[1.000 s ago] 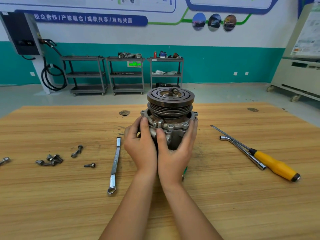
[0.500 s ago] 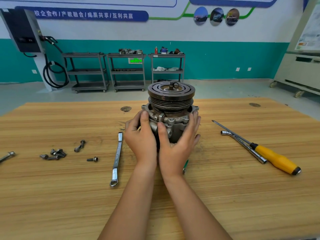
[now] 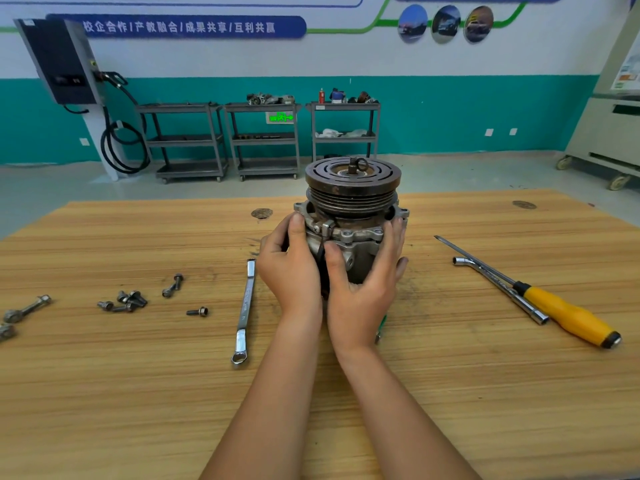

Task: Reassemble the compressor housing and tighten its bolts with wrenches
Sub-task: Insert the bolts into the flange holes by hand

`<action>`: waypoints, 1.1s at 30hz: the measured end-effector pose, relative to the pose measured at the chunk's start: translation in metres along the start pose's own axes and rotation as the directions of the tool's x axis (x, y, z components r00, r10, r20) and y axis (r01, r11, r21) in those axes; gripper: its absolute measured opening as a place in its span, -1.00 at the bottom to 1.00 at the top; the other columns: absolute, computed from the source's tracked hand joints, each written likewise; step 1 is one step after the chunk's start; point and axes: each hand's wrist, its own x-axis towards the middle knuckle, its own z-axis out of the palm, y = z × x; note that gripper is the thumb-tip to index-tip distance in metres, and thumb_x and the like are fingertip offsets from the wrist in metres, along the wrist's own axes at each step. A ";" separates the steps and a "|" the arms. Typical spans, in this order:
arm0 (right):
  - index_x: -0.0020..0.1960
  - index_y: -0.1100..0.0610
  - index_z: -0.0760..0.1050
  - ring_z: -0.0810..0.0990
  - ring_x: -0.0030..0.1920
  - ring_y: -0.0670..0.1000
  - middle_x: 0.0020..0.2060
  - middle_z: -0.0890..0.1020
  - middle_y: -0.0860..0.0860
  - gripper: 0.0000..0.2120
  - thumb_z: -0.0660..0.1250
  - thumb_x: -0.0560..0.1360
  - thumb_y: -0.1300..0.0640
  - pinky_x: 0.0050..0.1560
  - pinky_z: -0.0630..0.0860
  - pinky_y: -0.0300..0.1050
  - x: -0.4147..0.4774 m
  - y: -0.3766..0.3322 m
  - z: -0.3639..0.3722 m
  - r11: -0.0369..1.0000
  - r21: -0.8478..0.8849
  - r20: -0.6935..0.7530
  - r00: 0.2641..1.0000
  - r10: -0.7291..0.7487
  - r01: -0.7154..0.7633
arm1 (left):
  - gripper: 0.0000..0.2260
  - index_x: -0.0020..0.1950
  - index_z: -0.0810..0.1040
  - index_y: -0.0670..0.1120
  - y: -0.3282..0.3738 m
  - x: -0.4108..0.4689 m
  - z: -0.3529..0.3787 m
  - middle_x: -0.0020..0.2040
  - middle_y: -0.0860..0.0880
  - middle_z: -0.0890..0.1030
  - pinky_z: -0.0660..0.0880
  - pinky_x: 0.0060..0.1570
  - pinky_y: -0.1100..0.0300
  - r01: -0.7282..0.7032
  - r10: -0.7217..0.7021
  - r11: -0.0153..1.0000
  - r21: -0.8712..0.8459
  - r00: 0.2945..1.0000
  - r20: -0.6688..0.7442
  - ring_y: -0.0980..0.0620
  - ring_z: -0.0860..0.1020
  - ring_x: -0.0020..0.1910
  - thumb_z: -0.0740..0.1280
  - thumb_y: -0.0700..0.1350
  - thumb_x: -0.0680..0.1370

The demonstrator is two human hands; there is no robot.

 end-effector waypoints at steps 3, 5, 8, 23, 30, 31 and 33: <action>0.39 0.32 0.28 0.18 0.45 0.09 0.39 0.19 -0.01 -0.34 0.38 0.41 0.03 0.44 0.02 0.14 0.000 -0.002 0.000 1.000 0.013 -0.010 1.000 -0.005 0.005 | -0.85 0.02 0.63 -0.14 -0.001 0.000 -0.001 0.03 -0.12 0.62 0.47 0.17 0.00 -0.005 0.005 1.000 -0.016 1.000 0.011 0.00 0.56 0.08 0.32 -0.12 0.54; 0.38 0.34 0.28 0.19 0.45 0.09 0.39 0.20 0.02 -0.31 0.40 0.41 -0.02 0.43 0.12 0.23 0.000 -0.003 -0.001 1.000 0.011 -0.019 1.000 -0.020 0.020 | -0.87 0.04 0.61 -0.08 -0.003 -0.001 -0.002 0.05 -0.08 0.61 0.46 0.19 0.00 -0.026 0.026 1.000 -0.009 0.999 0.030 0.03 0.55 0.10 0.31 -0.11 0.55; 0.40 0.35 0.25 0.16 0.45 0.15 0.41 0.17 0.11 -0.26 0.42 0.39 -0.01 0.36 0.25 0.31 0.000 -0.001 0.000 0.999 -0.006 -0.035 0.999 -0.034 0.034 | -0.85 0.11 0.56 0.03 -0.007 -0.002 -0.003 0.04 0.07 0.54 0.43 0.23 0.08 -0.058 0.055 0.998 0.033 0.996 0.068 0.12 0.50 0.12 0.26 -0.09 0.58; 0.46 0.34 0.11 0.12 0.46 0.06 0.45 0.20 0.23 -0.16 0.39 0.37 -0.04 0.42 0.16 -0.06 0.000 -0.003 0.003 0.997 -0.012 -0.024 0.997 0.070 -0.070 | -0.78 0.19 0.56 -0.10 -0.010 0.002 -0.006 -0.05 0.12 0.46 0.43 0.11 0.21 -0.120 0.115 0.991 0.060 0.989 0.093 0.17 0.49 0.00 0.20 -0.19 0.60; 0.47 0.29 0.13 0.18 0.46 0.07 0.44 0.23 0.13 -0.17 0.40 0.36 -0.03 0.41 0.18 -0.13 0.003 -0.003 0.000 0.995 0.012 -0.035 0.994 0.103 -0.103 | -0.80 0.15 0.53 0.00 -0.010 0.000 -0.006 -0.03 0.14 0.45 0.41 0.13 0.28 -0.131 0.125 0.990 0.051 0.986 0.107 0.16 0.48 0.06 0.19 -0.19 0.60; 0.48 0.27 0.13 0.19 0.47 0.07 0.45 0.24 0.13 -0.17 0.40 0.36 -0.04 0.42 0.18 -0.12 0.004 -0.004 -0.001 0.993 0.019 -0.023 0.993 0.113 -0.112 | -0.79 0.18 0.52 -0.03 -0.011 -0.001 -0.006 -0.01 0.14 0.44 0.40 0.11 0.36 -0.136 0.128 0.989 0.059 0.985 0.115 0.20 0.47 0.05 0.18 -0.18 0.61; 0.49 0.23 0.14 0.21 0.47 0.06 0.46 0.26 0.13 -0.17 0.41 0.37 -0.06 0.43 0.21 -0.06 0.006 -0.006 -0.003 0.992 0.029 -0.003 0.992 0.123 -0.123 | -0.76 0.24 0.50 -0.10 -0.012 -0.003 -0.006 0.02 0.12 0.43 0.37 0.05 0.47 -0.151 0.141 0.985 0.083 0.982 0.123 0.26 0.45 0.03 0.16 -0.16 0.62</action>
